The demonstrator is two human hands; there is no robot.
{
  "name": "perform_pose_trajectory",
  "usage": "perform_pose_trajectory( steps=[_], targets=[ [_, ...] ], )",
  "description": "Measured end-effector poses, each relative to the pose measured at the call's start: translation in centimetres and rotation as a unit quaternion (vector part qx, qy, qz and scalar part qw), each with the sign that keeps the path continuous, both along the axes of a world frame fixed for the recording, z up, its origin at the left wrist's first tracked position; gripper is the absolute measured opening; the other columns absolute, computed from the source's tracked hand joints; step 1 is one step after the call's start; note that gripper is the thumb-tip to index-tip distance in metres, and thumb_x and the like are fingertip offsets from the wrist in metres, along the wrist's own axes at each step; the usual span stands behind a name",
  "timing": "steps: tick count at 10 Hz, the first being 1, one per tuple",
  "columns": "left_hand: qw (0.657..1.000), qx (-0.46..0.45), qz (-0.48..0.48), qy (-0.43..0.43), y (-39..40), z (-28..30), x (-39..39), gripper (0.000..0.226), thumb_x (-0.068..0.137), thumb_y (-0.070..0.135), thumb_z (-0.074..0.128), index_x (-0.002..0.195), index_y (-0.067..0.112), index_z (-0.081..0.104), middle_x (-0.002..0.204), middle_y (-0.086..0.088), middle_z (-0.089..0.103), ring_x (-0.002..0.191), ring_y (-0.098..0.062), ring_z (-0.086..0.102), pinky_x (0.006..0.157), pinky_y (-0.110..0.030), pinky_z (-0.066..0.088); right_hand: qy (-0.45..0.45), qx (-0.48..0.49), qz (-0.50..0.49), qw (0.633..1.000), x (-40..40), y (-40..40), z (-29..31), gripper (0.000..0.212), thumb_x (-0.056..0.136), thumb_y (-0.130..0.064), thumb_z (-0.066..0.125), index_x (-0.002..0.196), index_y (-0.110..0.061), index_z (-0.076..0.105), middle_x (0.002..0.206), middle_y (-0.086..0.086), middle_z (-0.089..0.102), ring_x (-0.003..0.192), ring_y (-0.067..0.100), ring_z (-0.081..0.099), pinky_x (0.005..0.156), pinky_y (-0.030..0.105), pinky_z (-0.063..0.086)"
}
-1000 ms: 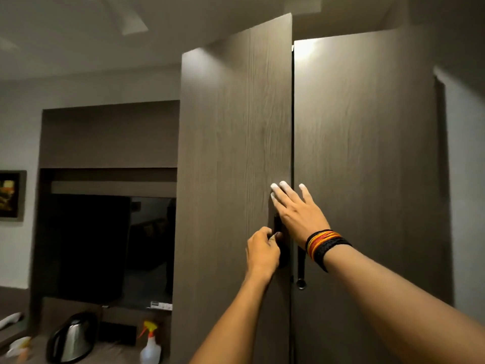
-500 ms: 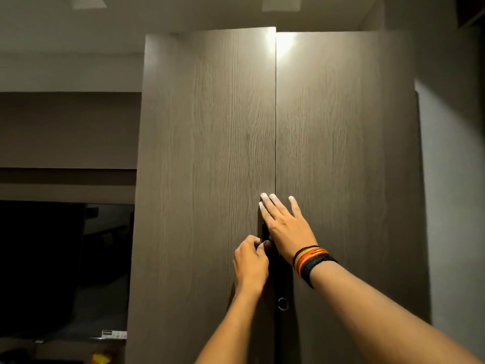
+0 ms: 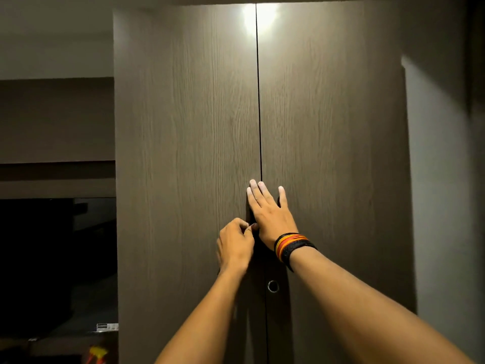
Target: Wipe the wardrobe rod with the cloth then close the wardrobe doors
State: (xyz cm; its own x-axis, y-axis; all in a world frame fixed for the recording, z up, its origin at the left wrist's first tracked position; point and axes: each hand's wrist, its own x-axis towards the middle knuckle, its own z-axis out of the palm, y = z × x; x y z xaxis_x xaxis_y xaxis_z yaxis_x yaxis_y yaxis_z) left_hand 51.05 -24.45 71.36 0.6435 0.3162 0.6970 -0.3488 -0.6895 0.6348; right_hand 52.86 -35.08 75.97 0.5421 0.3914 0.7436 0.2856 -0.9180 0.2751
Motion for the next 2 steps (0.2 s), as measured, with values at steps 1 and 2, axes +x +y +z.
perform_pose_trajectory(
  steps=[1,2],
  targets=[
    [0.973,0.169,0.082,-0.133,0.8,0.1,-1.7,0.017,0.101,0.026,0.052,0.11,0.019,0.065,0.109,0.001,0.064,0.098,-0.021,0.063,0.073,-0.029,0.044,-0.047,0.097,0.066,0.992,-0.5,0.2,-1.6,0.075,0.093,-0.009,0.051,0.159,-0.012,0.017,0.169,0.006,0.001,0.156,0.025,-0.001,0.123,0.061,0.004],
    [0.937,0.258,0.105,-0.212,1.3,0.7,-2.2,0.044,0.098,0.018,0.051,0.142,0.012,0.055,0.145,-0.009,0.056,0.133,-0.027,0.054,0.107,-0.042,0.046,-0.122,0.217,0.094,0.964,-1.8,0.5,-2.0,0.075,0.09,-0.009,0.049,0.159,-0.012,0.018,0.169,0.009,0.006,0.156,0.024,0.001,0.124,0.057,0.008]
  ],
)
